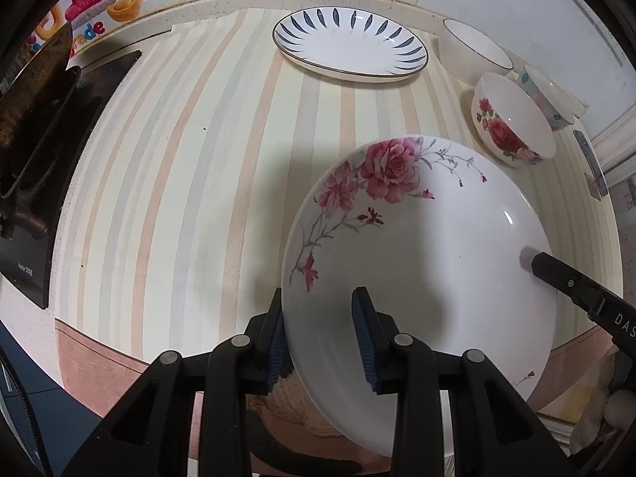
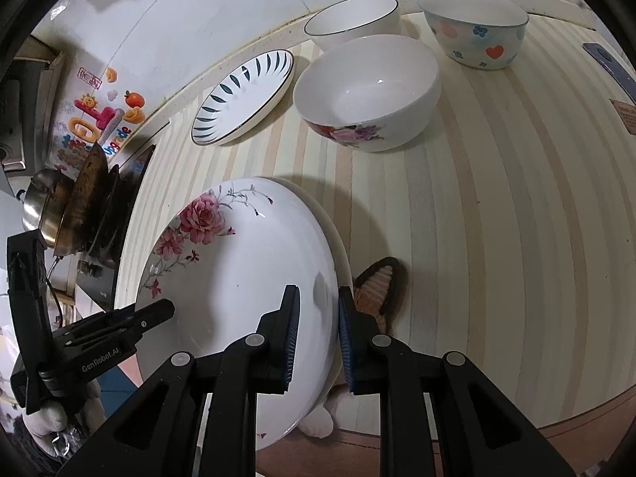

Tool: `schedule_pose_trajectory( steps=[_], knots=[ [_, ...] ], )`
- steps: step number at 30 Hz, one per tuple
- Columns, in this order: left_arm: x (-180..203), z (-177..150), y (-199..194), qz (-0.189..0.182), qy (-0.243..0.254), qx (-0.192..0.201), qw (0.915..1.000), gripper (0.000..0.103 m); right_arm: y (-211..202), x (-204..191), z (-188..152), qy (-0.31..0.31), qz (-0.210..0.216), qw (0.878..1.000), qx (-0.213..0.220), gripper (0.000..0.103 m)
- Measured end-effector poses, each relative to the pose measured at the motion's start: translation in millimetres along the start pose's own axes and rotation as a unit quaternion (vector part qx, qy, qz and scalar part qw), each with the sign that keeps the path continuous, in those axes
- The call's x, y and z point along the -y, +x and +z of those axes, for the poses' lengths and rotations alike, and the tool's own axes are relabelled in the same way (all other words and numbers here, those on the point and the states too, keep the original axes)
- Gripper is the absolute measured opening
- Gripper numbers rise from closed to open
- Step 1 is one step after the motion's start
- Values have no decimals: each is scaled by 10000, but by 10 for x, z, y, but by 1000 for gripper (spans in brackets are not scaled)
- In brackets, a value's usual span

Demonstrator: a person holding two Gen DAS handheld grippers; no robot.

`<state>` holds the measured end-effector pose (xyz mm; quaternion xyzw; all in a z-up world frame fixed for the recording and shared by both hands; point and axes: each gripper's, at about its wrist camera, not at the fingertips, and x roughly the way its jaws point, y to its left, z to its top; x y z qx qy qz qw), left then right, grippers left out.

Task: Organize plates and bowls
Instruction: 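Open both grippers and move them to the blue-striped plate, then close both grippers on the blue-striped plate rim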

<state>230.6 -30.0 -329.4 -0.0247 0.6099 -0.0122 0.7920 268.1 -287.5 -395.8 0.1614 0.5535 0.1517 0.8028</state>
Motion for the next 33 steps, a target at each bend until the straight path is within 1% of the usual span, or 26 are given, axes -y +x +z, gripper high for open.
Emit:
schedule_pose_trajectory(
  steps=[5, 8, 11, 14, 16, 18, 20, 21, 22, 23, 25, 27, 30, 33],
  knots=[
    [-24, 5, 30, 108, 0, -42, 9999, 29, 40, -52, -16, -121, -127, 9998, -43, 21],
    [-37, 3, 41, 92, -17, -49, 9999, 29, 50, -68, -24, -142, -154, 9998, -75, 21],
    [-18, 12, 41, 131, 39, -41, 9999, 29, 49, -92, 10, -149, -227, 9995, -172, 23],
    [-43, 21, 20, 57, 62, -49, 10000, 29, 22, -87, 41, -133, -305, 9989, -317, 23],
    [-62, 40, -64, -15, 51, -51, 10000, 29, -36, -54, 66, -73, -345, 9986, -401, 23],
    [-95, 92, -220, -69, 25, 75, 9999, 29, -178, -23, 114, 53, -197, 9991, -379, 23],
    [-148, 208, -421, -141, -15, 274, 9995, 30, -387, -41, 243, 212, -28, 9992, -348, 25],
    [-182, 292, -505, -147, -60, 365, 9992, 30, -447, -57, 303, 235, 64, 9992, -325, 31],
    [-217, 406, -580, -193, -108, 445, 9988, 34, -526, -92, 420, 258, 185, 9991, -266, 35],
    [-257, 530, -621, -272, -170, 488, 9983, 39, -580, -141, 567, 264, 299, 9989, -227, 42],
    [-361, 830, -634, -398, -348, 526, 9972, 40, -589, -237, 856, 237, 481, 9984, -190, 43],
    [-455, 1125, -556, -447, -465, 502, 9967, 40, -501, -316, 1189, 246, 560, 9980, -144, 43],
    [-607, 1605, -317, -487, -621, 406, 9961, 40, -166, -393, 1713, 239, 455, 9985, -167, 43],
    [-718, 2045, 37, -477, -716, 186, 9961, 40, 327, -398, 2134, 322, 280, 9981, -437, 43]
  ],
)
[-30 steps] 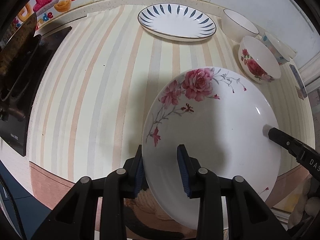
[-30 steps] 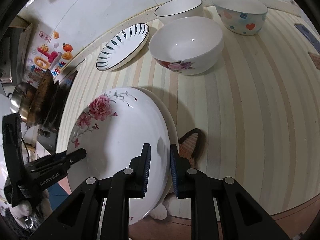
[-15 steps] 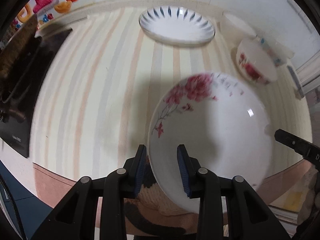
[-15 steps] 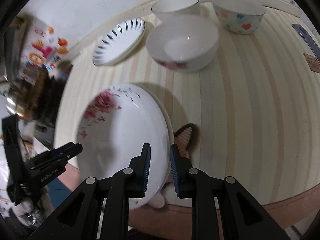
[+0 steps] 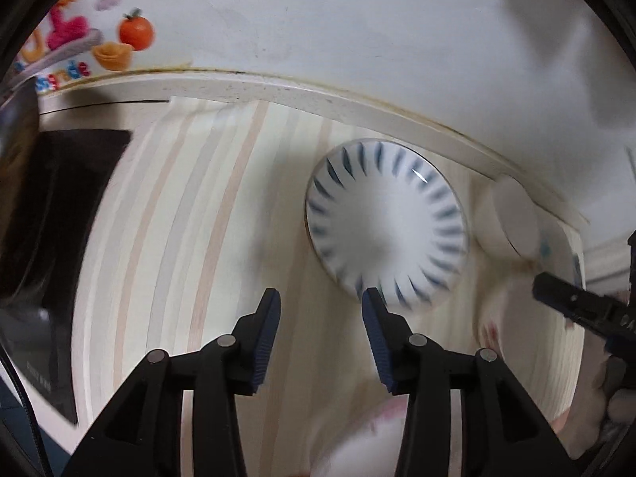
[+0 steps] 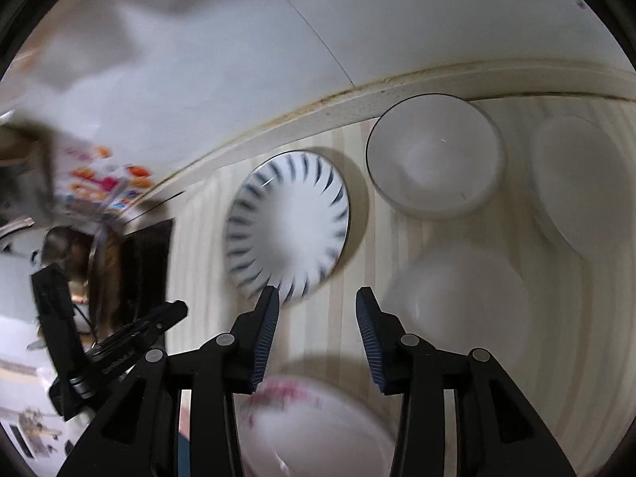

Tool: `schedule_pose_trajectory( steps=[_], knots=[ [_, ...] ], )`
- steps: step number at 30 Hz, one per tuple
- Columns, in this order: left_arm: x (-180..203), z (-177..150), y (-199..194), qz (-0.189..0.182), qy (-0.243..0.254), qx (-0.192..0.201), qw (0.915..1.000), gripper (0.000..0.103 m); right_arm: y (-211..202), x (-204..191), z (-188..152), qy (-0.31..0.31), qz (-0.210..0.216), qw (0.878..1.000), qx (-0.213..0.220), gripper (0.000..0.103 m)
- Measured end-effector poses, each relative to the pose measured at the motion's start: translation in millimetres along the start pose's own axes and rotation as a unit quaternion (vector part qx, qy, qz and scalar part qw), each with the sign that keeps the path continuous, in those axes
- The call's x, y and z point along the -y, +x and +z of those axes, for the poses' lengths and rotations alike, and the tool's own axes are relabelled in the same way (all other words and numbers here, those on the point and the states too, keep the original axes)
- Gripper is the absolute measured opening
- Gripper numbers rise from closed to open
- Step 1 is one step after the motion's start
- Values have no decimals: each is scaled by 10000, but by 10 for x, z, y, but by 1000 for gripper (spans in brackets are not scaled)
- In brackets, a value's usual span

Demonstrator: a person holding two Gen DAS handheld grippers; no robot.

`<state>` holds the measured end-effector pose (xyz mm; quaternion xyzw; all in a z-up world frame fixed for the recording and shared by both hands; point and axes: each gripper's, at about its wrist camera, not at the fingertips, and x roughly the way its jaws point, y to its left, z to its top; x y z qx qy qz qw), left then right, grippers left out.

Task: Organize plates and bowls
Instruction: 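Close both grippers on the blue-striped plate rim, then carry the blue-striped plate with both grippers onto the pink-flower plate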

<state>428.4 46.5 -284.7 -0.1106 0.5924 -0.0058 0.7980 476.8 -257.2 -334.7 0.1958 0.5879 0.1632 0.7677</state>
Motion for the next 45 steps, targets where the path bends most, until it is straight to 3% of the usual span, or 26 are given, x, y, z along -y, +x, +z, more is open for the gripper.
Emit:
schedule_pose_trajectory(
  steps=[7, 11, 12, 13, 14, 20, 27, 35, 45],
  knots=[
    [-25, 480, 682, 117, 137, -415, 9990, 40, 795, 27, 534, -77, -490, 9979, -410, 41],
    [-25, 558, 908, 49, 226, -561, 9982, 40, 988, 32, 597, -172, -602, 9971, -426, 18],
    [-19, 567, 950, 22, 256, -567, 9981, 37, 1005, 1, 597, -253, -692, 9966, -376, 18],
    [-8, 567, 976, -11, 283, -544, 9981, 25, 1018, -31, 600, -339, -788, 9958, -304, 18],
    [-4, 565, 991, 2, 296, -519, 9982, 22, 1027, -56, 594, -390, -839, 9954, -244, 17],
    [-32, 457, 953, 105, 297, -339, 9989, 17, 1044, -137, 541, -575, -945, 9938, -69, 17],
    [7, 298, 720, 116, 405, -123, 9990, 17, 883, -204, 416, -669, -904, 9936, 84, 17],
    [78, 17, 194, 29, 483, 106, 9988, 17, 346, -316, 163, -760, -782, 9937, 261, 17],
    [292, -666, -303, -108, 597, 175, 9980, 17, -335, -375, -559, -857, -804, 9925, 337, 17]
  ],
)
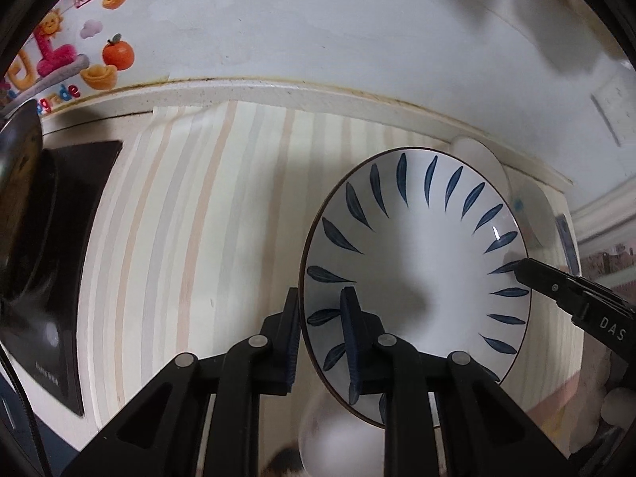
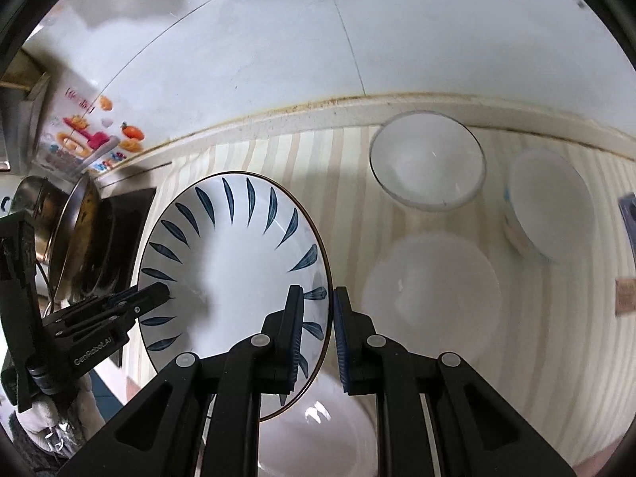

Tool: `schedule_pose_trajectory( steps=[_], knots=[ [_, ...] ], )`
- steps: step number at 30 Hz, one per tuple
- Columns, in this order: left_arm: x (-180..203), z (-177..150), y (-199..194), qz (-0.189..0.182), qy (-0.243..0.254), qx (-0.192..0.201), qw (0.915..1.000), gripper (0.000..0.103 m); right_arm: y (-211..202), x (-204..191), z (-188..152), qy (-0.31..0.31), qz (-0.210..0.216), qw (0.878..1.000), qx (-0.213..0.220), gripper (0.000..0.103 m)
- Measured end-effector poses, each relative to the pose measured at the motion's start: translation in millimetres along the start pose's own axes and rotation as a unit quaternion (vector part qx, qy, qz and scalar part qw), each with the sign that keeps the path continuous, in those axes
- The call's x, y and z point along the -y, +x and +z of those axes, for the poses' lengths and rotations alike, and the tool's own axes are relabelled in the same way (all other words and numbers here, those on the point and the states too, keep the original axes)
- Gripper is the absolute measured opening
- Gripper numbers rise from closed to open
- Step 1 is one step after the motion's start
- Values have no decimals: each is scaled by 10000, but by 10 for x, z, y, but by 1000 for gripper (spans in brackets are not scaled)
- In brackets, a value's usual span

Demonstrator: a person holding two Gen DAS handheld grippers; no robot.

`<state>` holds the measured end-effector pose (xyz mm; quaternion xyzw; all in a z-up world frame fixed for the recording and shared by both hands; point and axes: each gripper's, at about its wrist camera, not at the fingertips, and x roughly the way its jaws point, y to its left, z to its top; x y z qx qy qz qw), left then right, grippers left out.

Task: Organize plates and bowls
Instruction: 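Carry the blue-striped plate with both grippers onto the pink-flower plate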

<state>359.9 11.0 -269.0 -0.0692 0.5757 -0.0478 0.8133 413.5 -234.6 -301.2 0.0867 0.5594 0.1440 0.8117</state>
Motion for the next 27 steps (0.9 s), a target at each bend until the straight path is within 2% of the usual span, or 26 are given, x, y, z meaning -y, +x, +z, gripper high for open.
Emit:
schedule_pose_trajectory(
  steps=[7, 15, 20, 27],
  knots=[
    [138, -575, -153, -89, 58, -171, 9998, 17, -235, 109, -673, 21, -46, 9999, -164, 17],
    [201, -1039, 12, -27, 152, -470, 9988, 17, -106, 264, -1241, 90, -83, 9988, -465, 17],
    [205, -1197, 231, 78, 201, -695, 9974, 17, 67, 333, -1415, 132, -101, 9984, -549, 17],
    [242, -1247, 365, 218, 255, -787, 9963, 17, 214, 367, -1495, 87, -123, 9980, -610, 17]
  ],
)
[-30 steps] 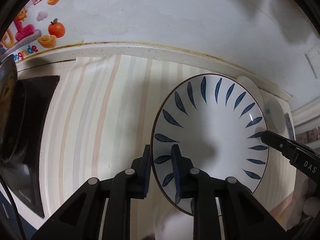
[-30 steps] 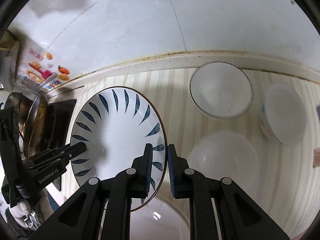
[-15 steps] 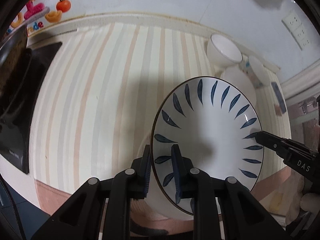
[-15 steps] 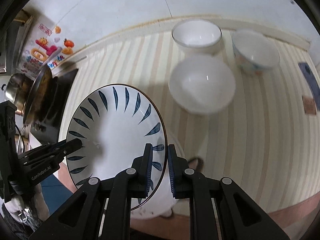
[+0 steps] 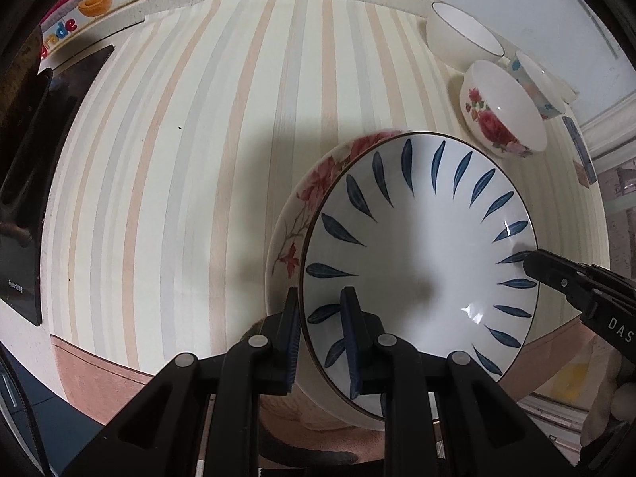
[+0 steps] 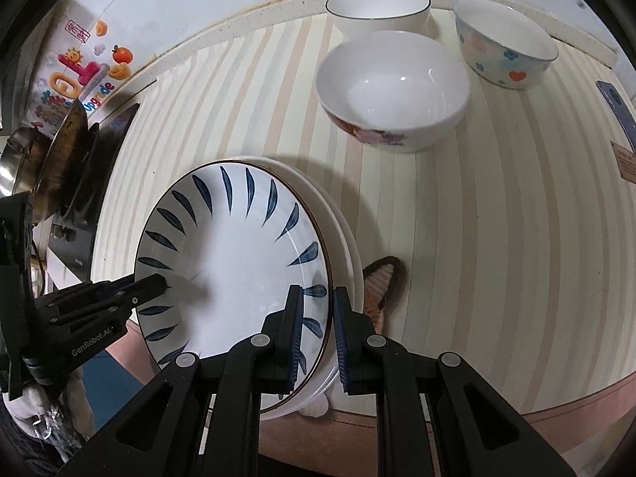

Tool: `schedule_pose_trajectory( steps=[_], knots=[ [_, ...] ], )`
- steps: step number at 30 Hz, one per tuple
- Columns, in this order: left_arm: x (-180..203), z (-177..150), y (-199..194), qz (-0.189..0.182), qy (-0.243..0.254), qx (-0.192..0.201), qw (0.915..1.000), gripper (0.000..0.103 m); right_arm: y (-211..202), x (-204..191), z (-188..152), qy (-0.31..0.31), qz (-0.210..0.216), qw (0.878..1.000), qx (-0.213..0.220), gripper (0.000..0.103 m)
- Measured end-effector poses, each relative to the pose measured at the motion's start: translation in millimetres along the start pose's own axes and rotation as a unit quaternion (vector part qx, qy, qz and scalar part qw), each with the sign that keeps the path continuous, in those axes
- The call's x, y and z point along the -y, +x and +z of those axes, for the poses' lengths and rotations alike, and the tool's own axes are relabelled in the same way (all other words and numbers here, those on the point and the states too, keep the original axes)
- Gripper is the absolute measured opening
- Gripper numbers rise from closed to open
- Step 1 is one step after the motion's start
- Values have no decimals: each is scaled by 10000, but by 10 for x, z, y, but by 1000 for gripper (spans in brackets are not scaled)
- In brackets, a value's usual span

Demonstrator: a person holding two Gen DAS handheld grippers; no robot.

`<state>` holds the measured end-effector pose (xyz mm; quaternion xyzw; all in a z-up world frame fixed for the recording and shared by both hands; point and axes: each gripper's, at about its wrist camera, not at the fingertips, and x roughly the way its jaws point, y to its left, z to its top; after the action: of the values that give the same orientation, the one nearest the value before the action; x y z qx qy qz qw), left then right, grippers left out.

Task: Organize plates and bowls
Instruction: 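Carry the blue-striped plate with both grippers onto the pink-flower plate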

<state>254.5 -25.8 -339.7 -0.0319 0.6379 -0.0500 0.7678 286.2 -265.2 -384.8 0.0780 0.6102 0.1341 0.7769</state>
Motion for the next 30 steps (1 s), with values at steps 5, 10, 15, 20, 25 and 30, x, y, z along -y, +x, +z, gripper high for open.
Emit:
schedule_pose_trajectory(
  steps=[5, 10, 15, 20, 25, 30],
  knots=[
    [49, 37, 54, 53, -16, 5, 10000, 17, 44, 19, -1, 9, 36, 10000, -20, 17],
    [29, 39, 81, 80, -12, 24, 10000, 18, 46, 16, 26, 15, 81, 10000, -10, 17],
    [-7, 16, 89, 52, -19, 12, 10000, 18, 38, 59, 21, 104, 171, 9998, -63, 18],
    [-46, 39, 97, -11, -54, -34, 10000, 18, 38, 95, 26, 234, 285, 9992, -131, 21],
    [-165, 66, 126, -341, -310, -230, 9987, 20, 48, 113, 46, 332, 447, 9981, -267, 27],
    [-144, 35, 77, -209, -319, -180, 9991, 20, 56, 90, 51, 438, 493, 9972, -343, 33]
  ],
)
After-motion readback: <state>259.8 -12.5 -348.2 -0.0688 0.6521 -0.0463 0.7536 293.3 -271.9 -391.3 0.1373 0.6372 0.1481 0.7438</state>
